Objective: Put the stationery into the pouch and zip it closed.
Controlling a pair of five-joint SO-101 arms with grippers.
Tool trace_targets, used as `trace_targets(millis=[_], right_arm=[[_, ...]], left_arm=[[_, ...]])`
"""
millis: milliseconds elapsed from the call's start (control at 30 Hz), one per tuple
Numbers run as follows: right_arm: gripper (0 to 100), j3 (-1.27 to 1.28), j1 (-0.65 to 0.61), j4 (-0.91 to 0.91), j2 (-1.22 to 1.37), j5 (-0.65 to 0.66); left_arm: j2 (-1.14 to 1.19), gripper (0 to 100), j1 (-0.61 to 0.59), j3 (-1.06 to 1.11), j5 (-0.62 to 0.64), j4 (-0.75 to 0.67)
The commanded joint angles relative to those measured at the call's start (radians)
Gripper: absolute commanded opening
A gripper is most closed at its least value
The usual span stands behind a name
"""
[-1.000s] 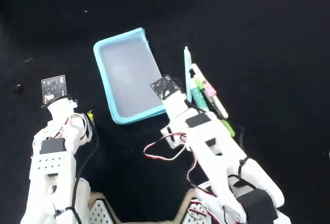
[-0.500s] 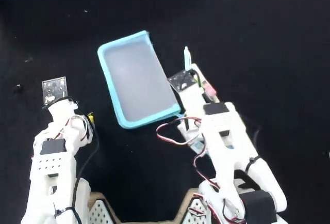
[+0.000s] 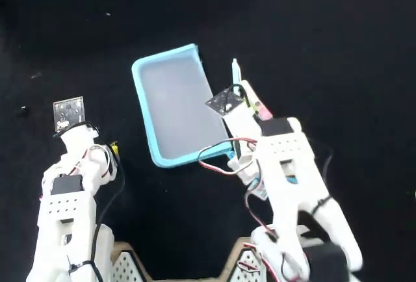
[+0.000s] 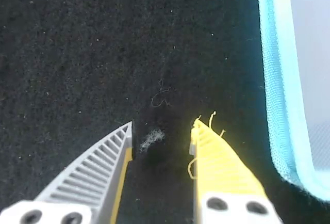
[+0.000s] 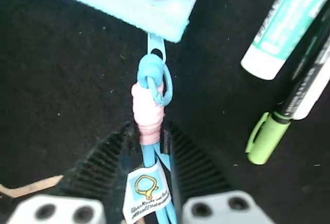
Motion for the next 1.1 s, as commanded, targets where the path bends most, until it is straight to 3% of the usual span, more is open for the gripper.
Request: trace_targets(millis=[0,200,367,500,700,800,967,1067], right_arm=[[1.1,0.036,-0.061,0.011,-0.151,0.1],[2.1,0.179,-0.092,0.023,-0.386,0.107],[13.2,0.254,-0.058,0.011,-0.398,0.107],[13.1,0.249,-0.035,-0.034,-0.398,0.098],[13.4,0.223,-0.11,-0.068,-0.4,-0.055],[13.4,0.243,-0.192,-0.109,-0.4,-0.068],[13.3,0.343,-0.167,-0.279,-0.398,-0.06],[13.3,0.38,-0.164,-0.293,-0.398,-0.06]], left_arm=[[-0.006,18,0.01,-0.013,-0.009,-0.014],[-0.006,18,0.004,-0.013,-0.009,-0.012],[-0.006,18,0.01,-0.013,-0.009,-0.014],[-0.006,18,0.007,-0.013,-0.009,-0.014],[-0.008,18,0.007,-0.013,-0.009,-0.014],[-0.008,18,0.004,-0.013,-0.009,-0.014],[-0.008,18,0.002,-0.013,-0.009,-0.009],[-0.008,18,0.002,-0.015,-0.009,-0.011]])
